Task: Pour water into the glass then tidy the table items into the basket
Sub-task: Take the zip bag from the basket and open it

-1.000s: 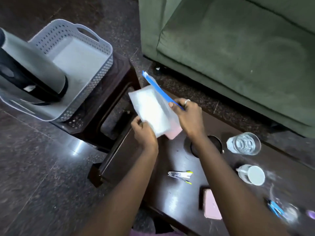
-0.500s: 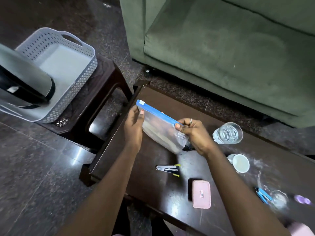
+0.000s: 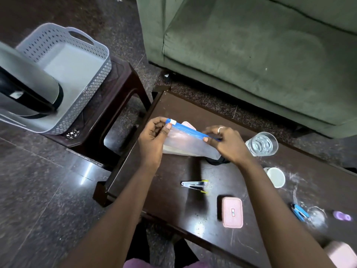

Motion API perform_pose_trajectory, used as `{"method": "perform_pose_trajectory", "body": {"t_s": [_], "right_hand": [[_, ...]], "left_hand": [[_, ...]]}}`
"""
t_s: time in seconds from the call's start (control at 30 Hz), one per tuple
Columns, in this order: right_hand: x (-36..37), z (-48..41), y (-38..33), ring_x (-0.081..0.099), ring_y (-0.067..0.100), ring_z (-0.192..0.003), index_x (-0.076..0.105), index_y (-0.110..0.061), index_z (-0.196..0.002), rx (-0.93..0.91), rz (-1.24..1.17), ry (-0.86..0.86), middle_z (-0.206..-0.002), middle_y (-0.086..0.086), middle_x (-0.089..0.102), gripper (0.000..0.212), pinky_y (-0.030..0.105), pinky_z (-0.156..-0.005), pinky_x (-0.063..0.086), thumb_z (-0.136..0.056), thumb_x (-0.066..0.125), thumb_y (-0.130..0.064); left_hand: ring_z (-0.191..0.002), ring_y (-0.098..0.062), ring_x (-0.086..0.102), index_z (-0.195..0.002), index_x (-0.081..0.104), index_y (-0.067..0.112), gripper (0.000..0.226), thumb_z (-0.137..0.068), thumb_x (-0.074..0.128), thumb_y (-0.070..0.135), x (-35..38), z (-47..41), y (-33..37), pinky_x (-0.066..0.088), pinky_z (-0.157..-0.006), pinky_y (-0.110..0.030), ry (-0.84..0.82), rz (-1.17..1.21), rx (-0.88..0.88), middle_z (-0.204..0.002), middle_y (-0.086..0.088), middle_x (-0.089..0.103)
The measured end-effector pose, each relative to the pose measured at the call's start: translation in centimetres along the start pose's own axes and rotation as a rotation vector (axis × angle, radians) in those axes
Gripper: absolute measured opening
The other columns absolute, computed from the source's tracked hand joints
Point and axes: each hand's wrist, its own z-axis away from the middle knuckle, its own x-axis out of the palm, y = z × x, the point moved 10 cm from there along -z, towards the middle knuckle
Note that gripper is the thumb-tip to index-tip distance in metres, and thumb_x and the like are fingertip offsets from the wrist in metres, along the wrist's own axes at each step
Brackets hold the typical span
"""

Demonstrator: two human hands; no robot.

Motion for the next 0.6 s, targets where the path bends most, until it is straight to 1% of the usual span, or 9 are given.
{"method": "perform_pose_trajectory", "body": {"t_s": [0.07,0.17,0.27,0.33,0.37,0.43,0.5,0.53,0.6], "right_hand": [[0.7,-0.1,-2.8,0.060,0.018,-0.107,0.068,-0.019,-0.109,-0.071,-0.038,0.024,-0.114,0.003,0.069,0.023,0.028,-0.094,0.042,-0.088,0.061,-0.020],[2.8,-0.4,-6.3,0.060,0.016,-0.109,0.065,-0.016,-0.115,-0.126,-0.143,0.028,-0.118,0.004,0.068,0.029,0.021,-0.093,0.039,-0.088,0.061,-0.024],[3.3,-0.8,-8.2,0.063,0.022,-0.098,0.068,-0.014,-0.108,-0.151,-0.178,0.113,-0.104,0.007,0.071,0.026,0.026,-0.084,0.045,-0.085,0.066,-0.025],[3.1,-0.9,-8.7,0.063,0.022,-0.088,0.072,-0.011,-0.100,-0.173,-0.168,0.184,-0.093,0.006,0.072,0.019,0.022,-0.073,0.042,-0.082,0.068,-0.017],[3.1,-0.9,-8.5,0.062,0.021,-0.084,0.073,-0.011,-0.097,-0.164,-0.162,0.199,-0.088,0.005,0.071,0.017,0.022,-0.070,0.041,-0.081,0.069,-0.016],[3.2,-1.0,-7.6,0.058,0.020,-0.078,0.074,-0.015,-0.093,-0.118,-0.136,0.201,-0.080,0.001,0.066,0.015,0.030,-0.069,0.044,-0.079,0.070,-0.018],[3.1,-0.8,-6.2,0.057,0.020,-0.075,0.075,-0.017,-0.091,-0.051,-0.116,0.209,-0.081,0.002,0.069,0.015,0.036,-0.072,0.048,-0.076,0.072,-0.020],[2.9,-0.7,-5.2,0.059,0.022,-0.077,0.075,-0.016,-0.091,-0.007,-0.111,0.215,-0.085,0.005,0.072,0.016,0.037,-0.073,0.049,-0.075,0.073,-0.020],[2.3,-0.2,-2.8,0.062,0.024,-0.080,0.075,-0.015,-0.089,0.083,-0.084,0.212,-0.091,0.010,0.074,0.017,0.034,-0.075,0.048,-0.073,0.074,-0.021]], "left_hand": [[-0.074,0.000,0.059,-0.084,0.063,0.025,0.025,-0.083,0.061,-0.001,0.0,0.0,-0.2,0.047,-0.072,-0.011,-0.010,0.000,-0.016,-0.081,0.006,0.067],[-0.074,0.002,0.060,-0.082,0.063,0.027,0.028,-0.084,0.060,-0.001,0.0,0.1,-0.3,0.047,-0.071,-0.011,-0.018,-0.003,-0.024,-0.076,0.015,0.069],[-0.076,-0.005,0.058,-0.081,0.061,0.032,0.032,-0.085,0.059,0.001,-0.3,0.1,-0.6,0.046,-0.073,-0.017,-0.012,-0.055,-0.033,-0.077,0.013,0.065],[-0.074,-0.006,0.055,-0.077,0.061,0.036,0.034,-0.084,0.058,0.003,-0.5,-0.1,-0.6,0.045,-0.072,-0.020,-0.035,-0.112,-0.025,-0.074,0.017,0.063],[-0.072,-0.006,0.053,-0.075,0.060,0.038,0.033,-0.083,0.058,0.006,-0.4,-0.2,-0.6,0.044,-0.072,-0.022,-0.060,-0.148,-0.015,-0.072,0.019,0.062],[-0.070,-0.008,0.050,-0.074,0.058,0.038,0.025,-0.079,0.056,0.014,0.0,-0.4,-0.6,0.042,-0.071,-0.027,-0.110,-0.234,0.012,-0.070,0.016,0.059],[-0.071,-0.011,0.048,-0.074,0.056,0.039,0.023,-0.079,0.054,0.017,0.2,-0.7,-0.7,0.039,-0.072,-0.030,-0.117,-0.287,0.028,-0.070,0.013,0.056],[-0.073,-0.010,0.048,-0.073,0.056,0.038,0.023,-0.079,0.053,0.017,-0.1,-1.1,-0.8,0.039,-0.073,-0.029,-0.084,-0.279,0.016,-0.071,0.014,0.056],[-0.075,-0.006,0.047,-0.072,0.056,0.038,0.022,-0.079,0.053,0.017,-1.7,-2.1,-1.1,0.038,-0.077,-0.028,0.038,-0.200,-0.025,-0.069,0.021,0.057]]}}
